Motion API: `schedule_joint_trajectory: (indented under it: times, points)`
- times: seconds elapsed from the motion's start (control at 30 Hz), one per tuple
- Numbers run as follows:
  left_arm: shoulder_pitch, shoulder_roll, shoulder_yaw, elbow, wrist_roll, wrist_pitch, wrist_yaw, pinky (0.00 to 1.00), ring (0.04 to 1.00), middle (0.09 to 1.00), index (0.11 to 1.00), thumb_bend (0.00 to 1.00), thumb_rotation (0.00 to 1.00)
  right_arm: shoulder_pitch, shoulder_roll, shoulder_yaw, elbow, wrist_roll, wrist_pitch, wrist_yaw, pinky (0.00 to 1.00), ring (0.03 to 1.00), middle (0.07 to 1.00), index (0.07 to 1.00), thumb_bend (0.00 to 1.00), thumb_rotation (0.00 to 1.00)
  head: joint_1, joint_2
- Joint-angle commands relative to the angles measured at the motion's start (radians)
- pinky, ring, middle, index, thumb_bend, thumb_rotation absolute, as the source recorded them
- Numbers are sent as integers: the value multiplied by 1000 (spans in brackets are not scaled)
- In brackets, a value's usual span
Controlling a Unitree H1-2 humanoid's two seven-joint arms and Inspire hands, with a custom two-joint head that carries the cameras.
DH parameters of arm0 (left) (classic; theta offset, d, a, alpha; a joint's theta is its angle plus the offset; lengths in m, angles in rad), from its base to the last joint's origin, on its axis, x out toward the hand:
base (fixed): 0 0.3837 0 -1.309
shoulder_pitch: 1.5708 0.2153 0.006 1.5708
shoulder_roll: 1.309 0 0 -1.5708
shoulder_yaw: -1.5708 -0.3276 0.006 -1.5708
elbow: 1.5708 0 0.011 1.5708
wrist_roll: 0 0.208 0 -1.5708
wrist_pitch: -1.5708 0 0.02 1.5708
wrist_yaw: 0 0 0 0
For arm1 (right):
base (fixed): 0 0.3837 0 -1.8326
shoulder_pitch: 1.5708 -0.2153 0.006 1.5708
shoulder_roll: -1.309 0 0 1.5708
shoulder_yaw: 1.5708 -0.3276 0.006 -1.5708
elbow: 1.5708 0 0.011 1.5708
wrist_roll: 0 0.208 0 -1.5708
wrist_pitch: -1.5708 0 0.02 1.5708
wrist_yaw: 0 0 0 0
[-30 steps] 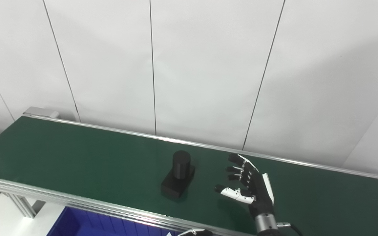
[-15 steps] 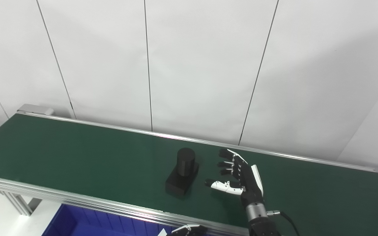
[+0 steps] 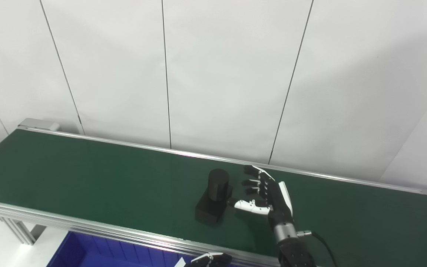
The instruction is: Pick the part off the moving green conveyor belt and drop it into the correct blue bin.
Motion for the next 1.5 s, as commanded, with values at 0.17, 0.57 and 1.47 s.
schedule_joint_trajectory:
  times: [0.17, 0.57, 1.47]
  points:
    - [-95, -23, 4, 150, -22, -18, 20, 578, 710, 751, 727, 887, 88, -81, 7, 12, 47, -24, -44, -44, 563, 678, 796, 775, 943, 183, -2, -2]
    - [-18, -11, 0, -2, -13, -18, 9, 645, 748, 785, 759, 839, 28, -111, -3, 25, 80, -53, -44, -81, 555, 662, 766, 749, 978, 205, 1, -1]
    - [1, -11, 17, -39, -10, -17, -17, 685, 767, 798, 774, 801, 0, -105, -8, 35, 18, -132, 30, -130, 318, 384, 483, 536, 513, 0, -3, 9]
